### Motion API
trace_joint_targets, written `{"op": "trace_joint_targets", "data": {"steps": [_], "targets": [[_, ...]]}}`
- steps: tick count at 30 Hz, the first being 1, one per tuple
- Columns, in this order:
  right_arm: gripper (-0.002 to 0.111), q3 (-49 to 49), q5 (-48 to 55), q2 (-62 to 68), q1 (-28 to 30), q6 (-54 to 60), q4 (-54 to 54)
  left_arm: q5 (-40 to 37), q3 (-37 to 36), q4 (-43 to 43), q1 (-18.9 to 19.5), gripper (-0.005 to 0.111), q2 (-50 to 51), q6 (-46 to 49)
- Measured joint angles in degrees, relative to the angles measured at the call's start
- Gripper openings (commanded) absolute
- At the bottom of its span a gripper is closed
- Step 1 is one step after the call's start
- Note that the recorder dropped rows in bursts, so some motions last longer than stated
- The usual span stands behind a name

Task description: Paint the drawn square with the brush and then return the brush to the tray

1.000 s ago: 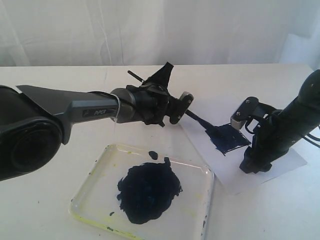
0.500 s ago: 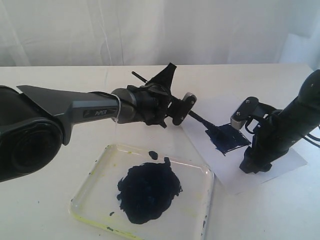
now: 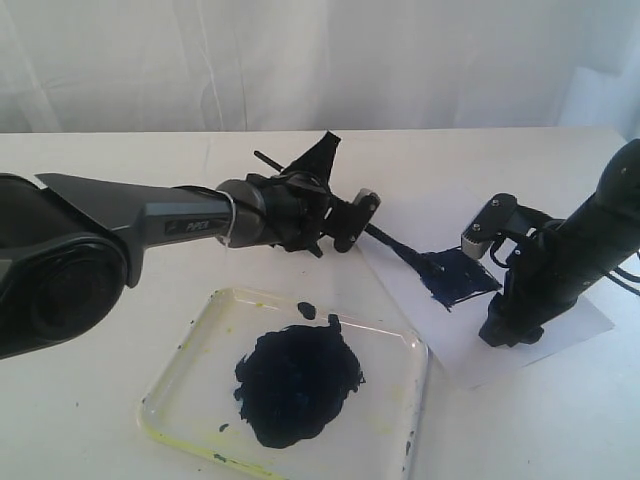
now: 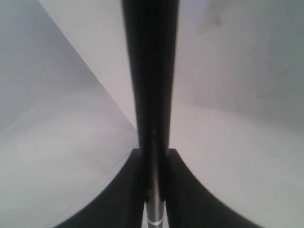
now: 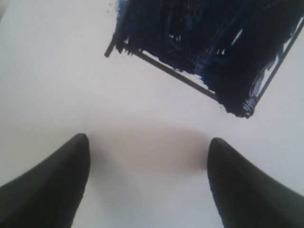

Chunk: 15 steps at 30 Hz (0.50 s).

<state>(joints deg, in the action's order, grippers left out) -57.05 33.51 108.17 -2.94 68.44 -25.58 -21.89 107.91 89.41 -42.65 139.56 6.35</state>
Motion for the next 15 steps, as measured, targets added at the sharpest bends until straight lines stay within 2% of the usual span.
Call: {"op": "trace_joint_targets", "data": {"steps": [7, 15], "targets": [[0.066, 0.0, 0.0, 0.0, 0.0, 0.0, 0.0, -2.2, 2.6, 0.0, 0.0, 0.000, 0.0, -1.4], [0.066, 0.0, -0.1, 0.0, 0.0, 0.0, 0.0, 0.7, 3.2, -0.4, -1.0, 0.000, 0.0, -4.0]]}}
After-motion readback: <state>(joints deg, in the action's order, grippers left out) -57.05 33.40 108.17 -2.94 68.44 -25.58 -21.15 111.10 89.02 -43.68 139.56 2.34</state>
